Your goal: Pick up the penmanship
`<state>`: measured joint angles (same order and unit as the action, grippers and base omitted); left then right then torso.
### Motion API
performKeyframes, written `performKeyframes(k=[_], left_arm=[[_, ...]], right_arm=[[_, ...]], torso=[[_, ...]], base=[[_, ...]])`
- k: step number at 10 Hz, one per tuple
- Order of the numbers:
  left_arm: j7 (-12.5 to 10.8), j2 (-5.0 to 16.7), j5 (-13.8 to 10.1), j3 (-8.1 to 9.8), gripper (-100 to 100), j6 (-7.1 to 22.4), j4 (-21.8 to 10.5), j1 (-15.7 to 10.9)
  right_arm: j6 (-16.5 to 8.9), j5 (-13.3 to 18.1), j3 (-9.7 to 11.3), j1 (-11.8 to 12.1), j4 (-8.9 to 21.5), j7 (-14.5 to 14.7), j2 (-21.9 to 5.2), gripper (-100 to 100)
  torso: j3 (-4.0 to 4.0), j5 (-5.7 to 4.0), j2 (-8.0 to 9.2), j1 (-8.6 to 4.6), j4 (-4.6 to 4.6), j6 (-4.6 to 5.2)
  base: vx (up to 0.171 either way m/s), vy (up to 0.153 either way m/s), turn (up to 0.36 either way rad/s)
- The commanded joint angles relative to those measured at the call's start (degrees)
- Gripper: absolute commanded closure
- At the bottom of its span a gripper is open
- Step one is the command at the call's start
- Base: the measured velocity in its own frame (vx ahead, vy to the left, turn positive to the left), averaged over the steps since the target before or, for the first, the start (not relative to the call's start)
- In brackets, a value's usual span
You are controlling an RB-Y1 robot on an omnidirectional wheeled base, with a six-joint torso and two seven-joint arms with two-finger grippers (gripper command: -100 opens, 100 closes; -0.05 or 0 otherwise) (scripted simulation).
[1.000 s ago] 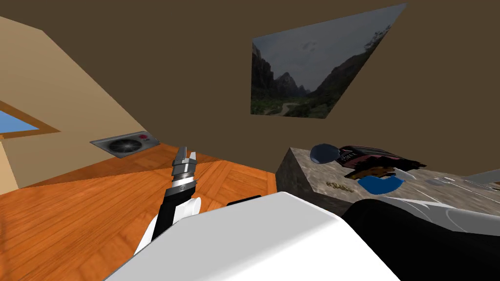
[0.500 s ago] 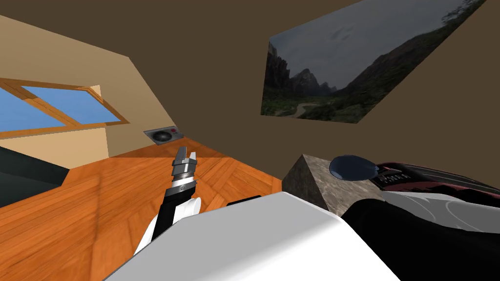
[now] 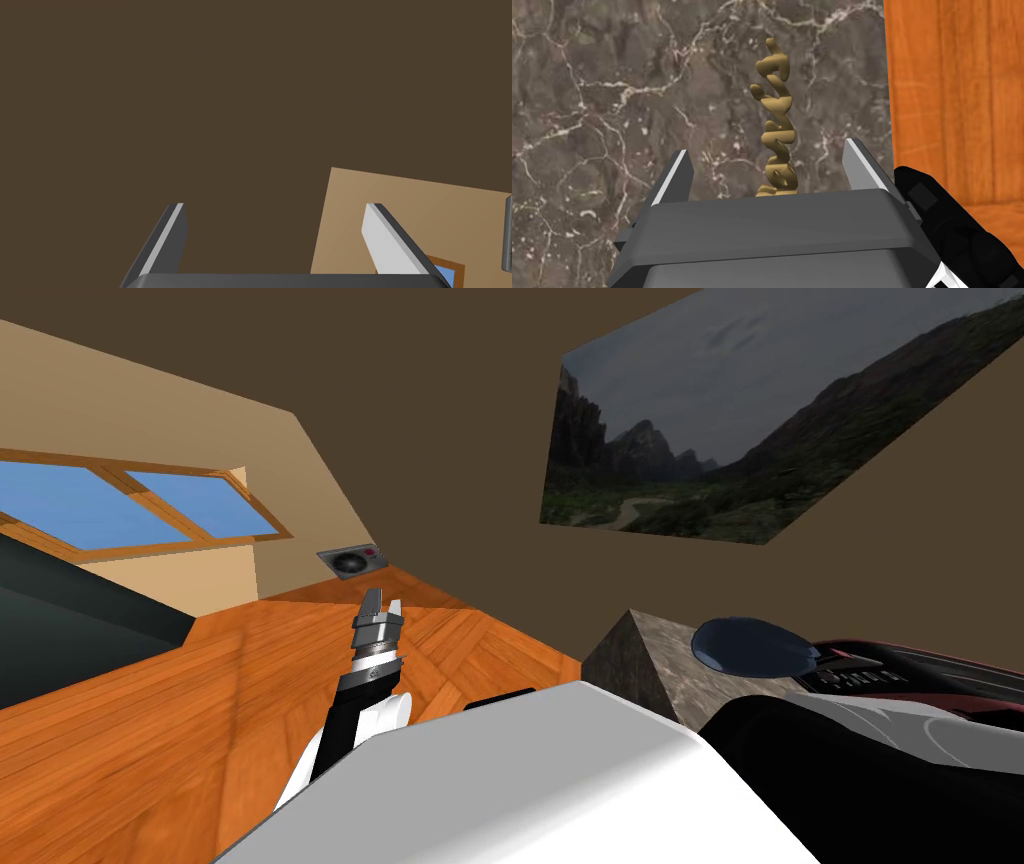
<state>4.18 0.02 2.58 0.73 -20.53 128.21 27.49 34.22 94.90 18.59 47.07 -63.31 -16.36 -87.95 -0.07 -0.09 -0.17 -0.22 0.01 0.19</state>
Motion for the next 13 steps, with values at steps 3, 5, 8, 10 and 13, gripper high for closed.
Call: performKeyframes(k=[3,5,8,10,13], left_arm=[[0.0,0.0,0.0,0.0,0,0.0,0.0,0.0],[0.0,0.0,0.0,0.0,0,0.0,0.0,0.0],[0.0,0.0,0.0,0.0,0,0.0,0.0,0.0],[0.0,0.0,0.0,0.0,0,0.0,0.0,0.0],[0.0,0.0,0.0,0.0,0,0.0,0.0,0.0]], right_arm=[[-0.87,0.73,0.74,-0.55,1.04,0.2,1.53,100],[-0.93,0.78,0.73,-0.56,0.96,0.3,1.5,100],[-1.06,0.81,0.67,-0.61,0.94,0.41,1.41,0],[0.94,-0.46,-0.6,0.06,-0.85,-0.12,-1.41,100],[1.1,-0.73,-0.82,0.5,-1.35,-0.52,-1.94,0]], torso=[[-0.01,0.02,-0.01,0.07,0.0,0.0],[-0.05,0.02,-0.06,0.09,-0.04,-0.01],[-0.12,-0.11,-0.16,-0.07,-0.08,0.07],[-0.12,-0.09,-0.15,-0.02,-0.08,0.08],[-0.11,-0.1,-0.16,-0.01,-0.07,-0.01]], base=[[0.003,-0.018,0.02],[-0.001,-0.001,0.011],[0.0,0.0,0.0],[-0.001,0.03,-0.096],[0.0,0.018,-0.021]])
